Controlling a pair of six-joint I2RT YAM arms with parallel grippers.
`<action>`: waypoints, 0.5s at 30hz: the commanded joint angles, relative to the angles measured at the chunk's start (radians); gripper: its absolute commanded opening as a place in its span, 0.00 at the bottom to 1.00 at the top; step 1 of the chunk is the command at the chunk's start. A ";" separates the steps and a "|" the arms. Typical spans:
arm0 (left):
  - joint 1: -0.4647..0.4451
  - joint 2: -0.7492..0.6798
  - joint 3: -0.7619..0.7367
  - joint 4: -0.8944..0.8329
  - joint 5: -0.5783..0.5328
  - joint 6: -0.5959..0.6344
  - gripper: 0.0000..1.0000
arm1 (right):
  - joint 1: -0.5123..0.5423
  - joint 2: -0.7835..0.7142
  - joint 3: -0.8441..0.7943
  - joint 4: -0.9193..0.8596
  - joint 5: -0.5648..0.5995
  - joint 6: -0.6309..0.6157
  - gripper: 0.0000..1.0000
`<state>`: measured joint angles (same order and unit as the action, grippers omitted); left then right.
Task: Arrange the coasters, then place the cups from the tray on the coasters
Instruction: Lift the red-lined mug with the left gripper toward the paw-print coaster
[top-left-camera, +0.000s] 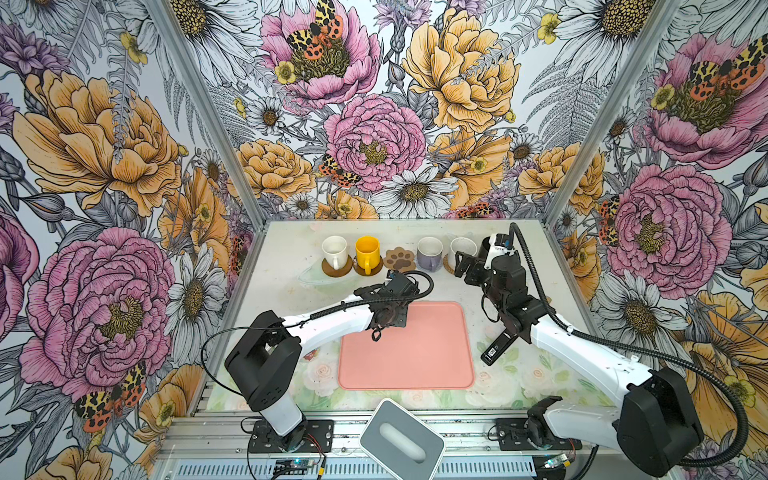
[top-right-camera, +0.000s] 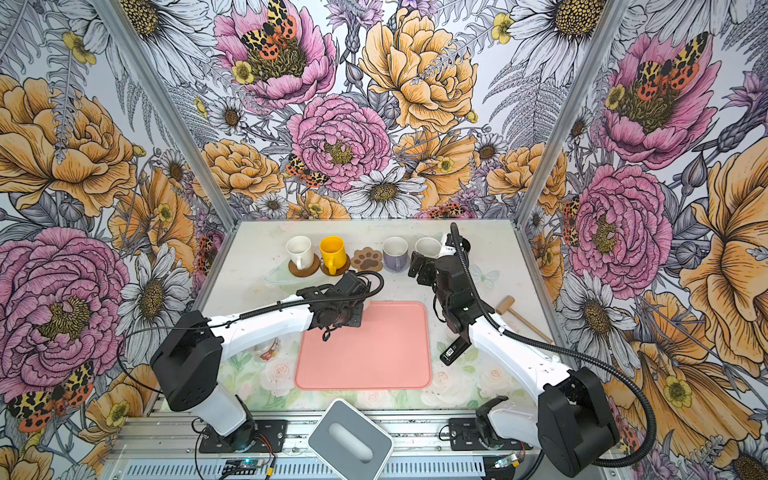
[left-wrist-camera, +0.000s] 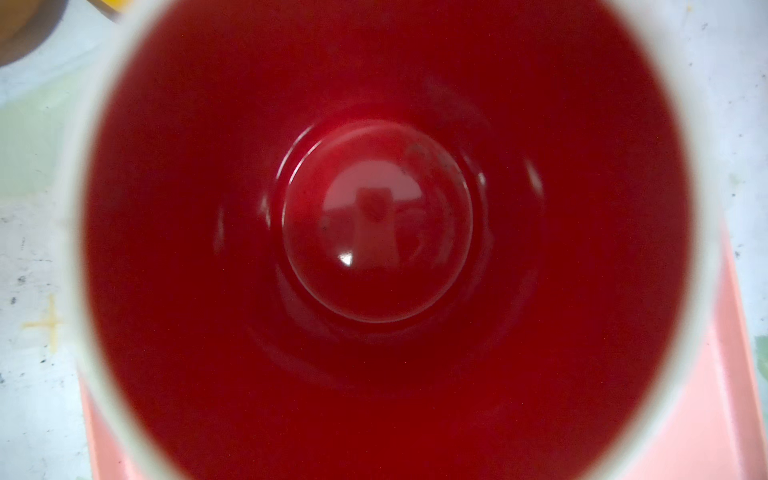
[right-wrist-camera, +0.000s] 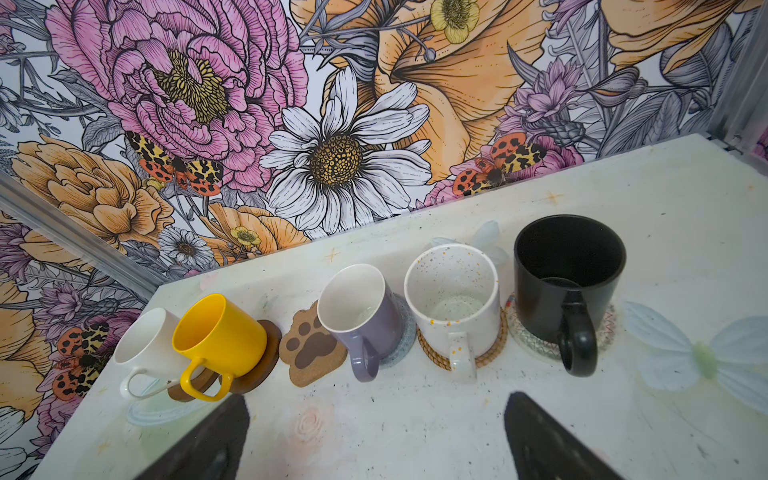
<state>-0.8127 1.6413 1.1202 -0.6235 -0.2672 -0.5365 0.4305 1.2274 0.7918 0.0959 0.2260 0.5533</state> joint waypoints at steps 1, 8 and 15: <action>0.014 -0.024 0.056 0.077 -0.060 0.004 0.00 | -0.006 0.011 0.006 0.013 -0.013 -0.001 0.98; 0.044 0.023 0.117 0.109 -0.079 0.036 0.00 | -0.008 0.012 0.006 0.011 -0.014 -0.003 0.98; 0.072 0.104 0.217 0.123 -0.113 0.071 0.00 | -0.009 0.012 0.005 0.010 -0.016 -0.002 0.98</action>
<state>-0.7517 1.7271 1.2762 -0.5816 -0.3187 -0.5007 0.4274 1.2274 0.7918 0.0959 0.2195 0.5533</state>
